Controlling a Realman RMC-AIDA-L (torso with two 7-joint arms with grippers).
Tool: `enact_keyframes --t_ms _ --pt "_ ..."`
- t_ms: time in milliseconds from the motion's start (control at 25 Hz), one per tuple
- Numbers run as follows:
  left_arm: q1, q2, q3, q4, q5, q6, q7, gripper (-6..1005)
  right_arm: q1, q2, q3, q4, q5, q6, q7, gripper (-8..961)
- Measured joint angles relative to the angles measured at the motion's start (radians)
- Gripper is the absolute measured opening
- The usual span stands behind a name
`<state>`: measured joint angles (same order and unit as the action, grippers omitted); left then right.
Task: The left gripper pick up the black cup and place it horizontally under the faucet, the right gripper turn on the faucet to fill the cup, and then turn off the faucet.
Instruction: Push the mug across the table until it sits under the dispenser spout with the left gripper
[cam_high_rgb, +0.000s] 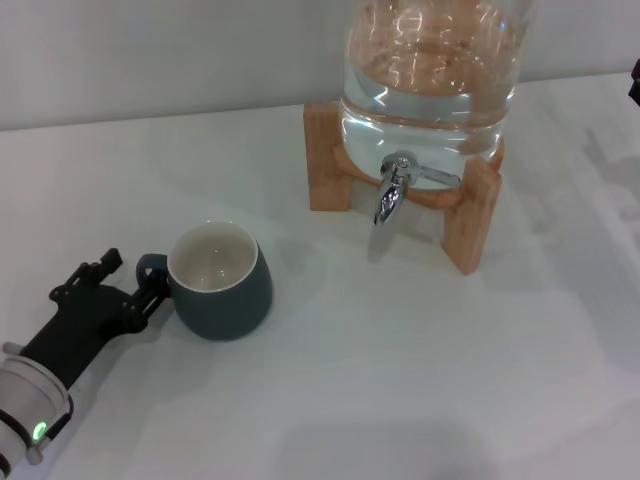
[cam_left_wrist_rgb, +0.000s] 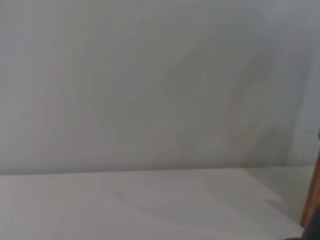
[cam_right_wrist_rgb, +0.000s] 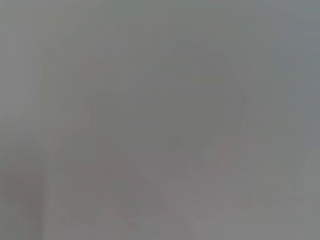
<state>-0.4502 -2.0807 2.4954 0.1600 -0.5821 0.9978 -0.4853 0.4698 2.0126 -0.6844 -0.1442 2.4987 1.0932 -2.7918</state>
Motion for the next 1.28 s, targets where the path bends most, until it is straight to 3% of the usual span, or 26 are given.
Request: enact_keyframes --t_ms 80,320,720,1280 --pt "0.0 0.0 0.0 0.0 0.013 0.0 0.001 789 0.0 0.0 0.0 0.0 0.0 0.0 0.0 842" --pt "-0.001 -0.001 0.0 0.001 0.028 -0.002 0.001 574 -0.001 0.0 -0.002 0.0 0.0 -0.002 0.0 842" --pt "0.005 -0.001 0.0 0.003 0.027 0.004 -0.001 126 -0.004 0.0 -0.004 0.0 -0.001 -0.003 0.0 842" --pt "-0.04 0.0 -0.005 0.021 0.029 0.001 0.014 119 -0.007 0.002 -0.006 0.003 -0.005 0.002 0.003 842"
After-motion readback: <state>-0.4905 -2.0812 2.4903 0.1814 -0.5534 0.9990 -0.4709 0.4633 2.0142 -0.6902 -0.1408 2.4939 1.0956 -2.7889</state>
